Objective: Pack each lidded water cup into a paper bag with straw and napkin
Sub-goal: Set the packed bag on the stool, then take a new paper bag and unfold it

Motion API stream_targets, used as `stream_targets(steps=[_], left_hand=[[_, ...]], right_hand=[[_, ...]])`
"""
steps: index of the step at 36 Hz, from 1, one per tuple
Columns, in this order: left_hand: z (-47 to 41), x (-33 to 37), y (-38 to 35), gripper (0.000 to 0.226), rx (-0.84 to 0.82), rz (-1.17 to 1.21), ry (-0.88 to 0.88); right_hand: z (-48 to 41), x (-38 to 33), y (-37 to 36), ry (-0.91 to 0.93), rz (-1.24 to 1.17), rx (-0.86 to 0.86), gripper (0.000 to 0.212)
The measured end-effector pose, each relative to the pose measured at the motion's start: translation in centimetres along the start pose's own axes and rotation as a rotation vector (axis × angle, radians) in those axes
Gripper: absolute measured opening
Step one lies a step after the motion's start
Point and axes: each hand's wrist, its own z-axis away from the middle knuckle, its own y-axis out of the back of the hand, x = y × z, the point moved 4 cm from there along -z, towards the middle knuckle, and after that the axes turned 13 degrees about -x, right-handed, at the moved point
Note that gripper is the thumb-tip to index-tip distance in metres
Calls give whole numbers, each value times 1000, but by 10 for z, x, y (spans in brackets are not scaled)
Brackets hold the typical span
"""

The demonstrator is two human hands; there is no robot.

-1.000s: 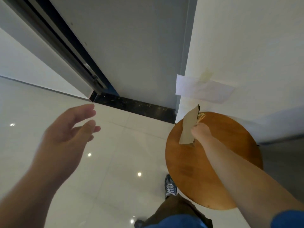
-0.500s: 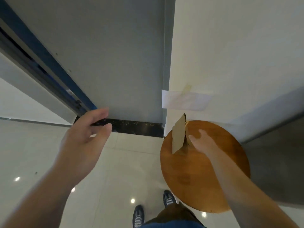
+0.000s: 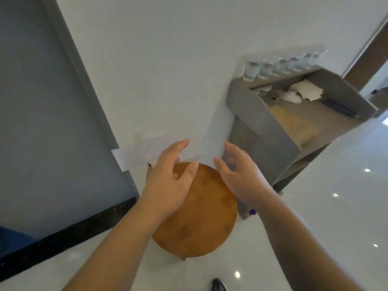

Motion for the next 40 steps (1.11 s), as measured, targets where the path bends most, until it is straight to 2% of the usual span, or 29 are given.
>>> stream_targets(steps=[3,7,11,18,20,24,25,29,34,40], left_hand=[[-14,21,-35,51,-70,-45,-37],[-42,46,-89,54,-145,-67,-62],[-83,73,-173,50,-238,-72,-35],[-154,116,-331,47,-334,-60,65],[-171,129,-364,46,-359,-108,58],[-202,149,-401,46,-390,-191,24],[-211,151,-406,47,-381,-221,14],[-255,156,-419,56,-325,-397,-26],[-310,152,-439,68,-337,-514,-16],[-389,130,-471,84,-372,-631,98]], right_hand=[[24,18,59,-3,-49,137,77],[46,69,124,-72,-119,292,44],[60,144,178,-197,-220,371,52],[74,265,283,-247,-218,271,51],[75,290,308,-268,-147,272,42],[69,322,343,-280,-75,242,8],[65,327,350,-270,-70,237,6],[44,348,365,-222,-92,210,26],[13,357,371,-196,-89,129,49],[-34,376,394,-175,58,-7,55]])
